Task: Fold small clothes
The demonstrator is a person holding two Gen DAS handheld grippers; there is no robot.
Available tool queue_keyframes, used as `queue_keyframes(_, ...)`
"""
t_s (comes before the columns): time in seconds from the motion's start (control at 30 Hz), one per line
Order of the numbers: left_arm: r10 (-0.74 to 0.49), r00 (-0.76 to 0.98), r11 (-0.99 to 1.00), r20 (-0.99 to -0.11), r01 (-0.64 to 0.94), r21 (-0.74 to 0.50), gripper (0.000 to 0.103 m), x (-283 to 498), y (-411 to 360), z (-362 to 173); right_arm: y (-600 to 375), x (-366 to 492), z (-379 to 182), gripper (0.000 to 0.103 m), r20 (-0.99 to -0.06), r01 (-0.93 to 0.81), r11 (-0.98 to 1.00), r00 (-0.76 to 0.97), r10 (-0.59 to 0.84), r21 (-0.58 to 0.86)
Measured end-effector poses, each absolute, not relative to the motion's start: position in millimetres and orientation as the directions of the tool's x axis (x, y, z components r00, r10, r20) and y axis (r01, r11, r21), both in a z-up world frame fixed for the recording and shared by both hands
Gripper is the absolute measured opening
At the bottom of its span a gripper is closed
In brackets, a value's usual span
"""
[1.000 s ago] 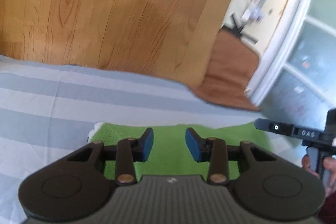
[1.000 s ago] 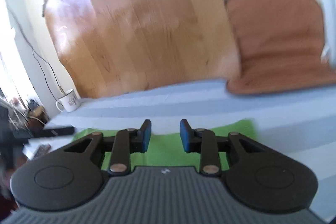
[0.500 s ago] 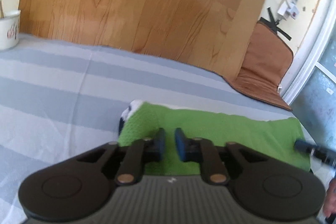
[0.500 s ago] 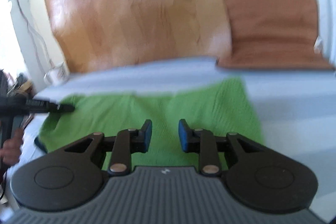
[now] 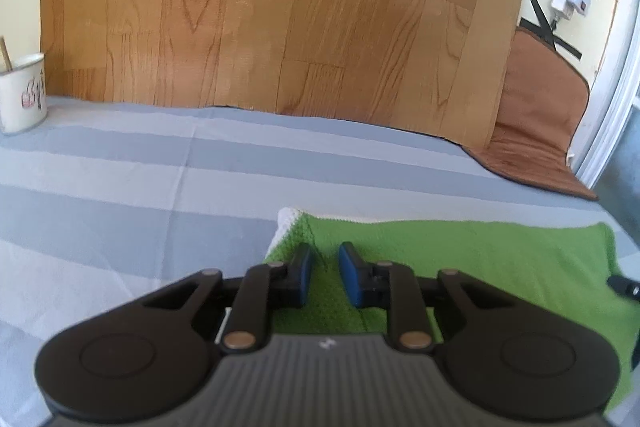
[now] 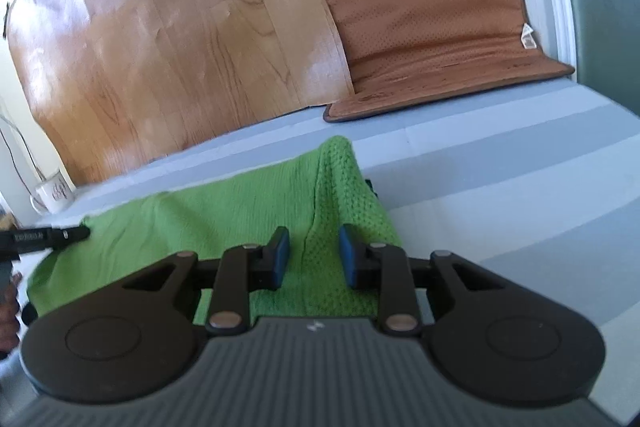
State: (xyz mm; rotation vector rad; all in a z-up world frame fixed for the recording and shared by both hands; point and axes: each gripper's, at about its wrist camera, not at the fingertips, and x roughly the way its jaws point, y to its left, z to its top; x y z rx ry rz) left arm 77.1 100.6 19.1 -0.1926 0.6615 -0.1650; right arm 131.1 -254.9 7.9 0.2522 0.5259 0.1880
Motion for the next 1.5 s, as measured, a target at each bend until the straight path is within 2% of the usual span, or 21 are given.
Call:
queue_keyframes(0.07,-0.228,0.773,0.961,-0.593,0.08,-0.264,0.02,72,108,24,-254,127,18,0.031,-0.474,-0.101,0.957,0.851,0.225,0.273)
queue_keyframes(0.17,-0.258,0.789,0.941,-0.558,0.074,-0.331,0.026,51,121,35,-250,107,32,0.033,-0.405,-0.152,0.945,0.875,0.265,0.288)
queue_keyframes(0.3,-0.317,0.79,0.924,-0.525,0.132,-0.359,0.026,33,117,46,-229,99,37,0.033,-0.381,-0.236,0.925,0.859,0.342,0.298)
queue_keyframes(0.4,-0.339,0.779,0.93,-0.527,0.192,-0.314,0.027,24,102,45,-212,103,24,0.033,-0.431,-0.269,0.914,0.817,0.384,0.304)
queue_keyframes(0.47,-0.3,0.77,0.95,-0.563,0.187,-0.251,0.027,23,95,34,-206,108,4,0.033,-0.501,-0.244,0.921,0.781,0.373,0.305)
queue_keyframes(0.53,-0.248,0.744,0.967,-0.621,0.154,-0.202,0.028,30,95,16,-211,100,-7,0.032,-0.452,-0.251,0.909,0.804,0.387,0.332)
queue_keyframes(0.6,-0.27,0.763,0.962,-0.588,0.185,-0.202,0.028,27,99,12,-215,99,-5,0.032,-0.453,-0.241,0.901,0.799,0.395,0.361)
queue_keyframes(0.7,-0.254,0.754,0.966,-0.606,0.174,-0.189,0.029,28,96,15,-227,94,0,0.032,-0.451,-0.228,0.886,0.793,0.409,0.404)
queue_keyframes(0.77,-0.248,0.752,0.968,-0.611,0.17,-0.184,0.028,25,94,18,-237,78,3,0.036,-0.426,-0.207,0.881,0.813,0.397,0.425)
queue_keyframes(0.9,-0.278,0.753,0.957,-0.596,0.165,-0.238,0.037,16,99,28,-274,51,5,0.048,-0.376,-0.103,0.849,0.864,0.334,0.518)
queue_keyframes(1.03,-0.372,0.755,0.921,-0.54,0.229,-0.315,0.037,12,94,46,-304,39,-6,0.057,-0.392,0.009,0.796,0.873,0.288,0.606)
queue_keyframes(1.13,-0.435,0.732,0.895,-0.524,0.291,-0.337,0.037,17,76,56,-311,39,-16,0.057,-0.405,0.045,0.747,0.861,0.308,0.663)
queue_keyframes(1.33,-0.51,0.654,0.859,-0.559,0.352,-0.373,0.037,41,27,51,-304,45,-28,0.06,-0.403,0.028,0.713,0.84,0.362,0.7)
queue_keyframes(1.47,-0.479,0.605,0.877,-0.635,0.35,-0.328,0.035,60,-10,26,-309,47,-29,0.06,-0.38,0.028,0.683,0.847,0.372,0.73)
queue_keyframes(1.5,-0.463,0.631,0.885,-0.622,0.364,-0.29,0.036,59,-15,24,-310,48,-29,0.06,-0.375,0.025,0.682,0.849,0.371,0.731)
